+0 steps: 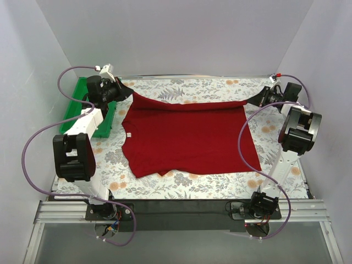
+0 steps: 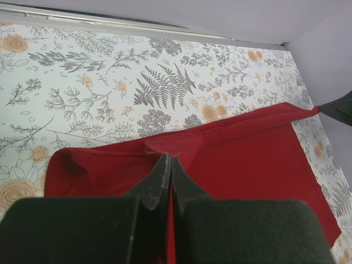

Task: Fold and stack the t-shirts
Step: Fold the tshirt

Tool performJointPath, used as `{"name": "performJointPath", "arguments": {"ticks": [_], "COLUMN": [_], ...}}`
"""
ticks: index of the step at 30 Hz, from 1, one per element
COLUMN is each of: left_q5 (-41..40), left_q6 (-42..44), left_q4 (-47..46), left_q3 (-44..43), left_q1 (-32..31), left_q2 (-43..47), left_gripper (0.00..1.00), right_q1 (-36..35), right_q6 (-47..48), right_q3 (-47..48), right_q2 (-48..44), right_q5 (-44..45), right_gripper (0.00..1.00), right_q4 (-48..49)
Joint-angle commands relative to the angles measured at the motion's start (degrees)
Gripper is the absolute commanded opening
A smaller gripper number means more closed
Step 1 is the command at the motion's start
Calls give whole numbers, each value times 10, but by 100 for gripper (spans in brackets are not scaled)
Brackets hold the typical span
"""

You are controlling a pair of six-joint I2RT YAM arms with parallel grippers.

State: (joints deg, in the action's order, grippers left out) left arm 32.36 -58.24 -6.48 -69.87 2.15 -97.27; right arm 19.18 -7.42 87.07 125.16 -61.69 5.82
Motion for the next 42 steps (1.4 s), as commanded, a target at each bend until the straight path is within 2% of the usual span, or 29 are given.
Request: {"name": "performJointPath", "arguments": {"ticks": [1, 25, 42], "left_q5": [-5, -17, -17], "left_q6": [11, 12, 10], "left_q4": [-8, -10, -9], "left_q3": [9, 83, 125], "left_q1": [4, 4, 3], "left_q2": [45, 113, 130], "left_gripper": [0, 0, 0], "right_q1": [5, 15, 24], "right_q6": [19, 34, 70], "right_q3": [-17, -67, -101], "right_q2": [-40, -70, -72], "right_q5": [-17, -24, -8], "right_gripper": [1, 1, 1], "right_q4": [13, 13, -13]}}
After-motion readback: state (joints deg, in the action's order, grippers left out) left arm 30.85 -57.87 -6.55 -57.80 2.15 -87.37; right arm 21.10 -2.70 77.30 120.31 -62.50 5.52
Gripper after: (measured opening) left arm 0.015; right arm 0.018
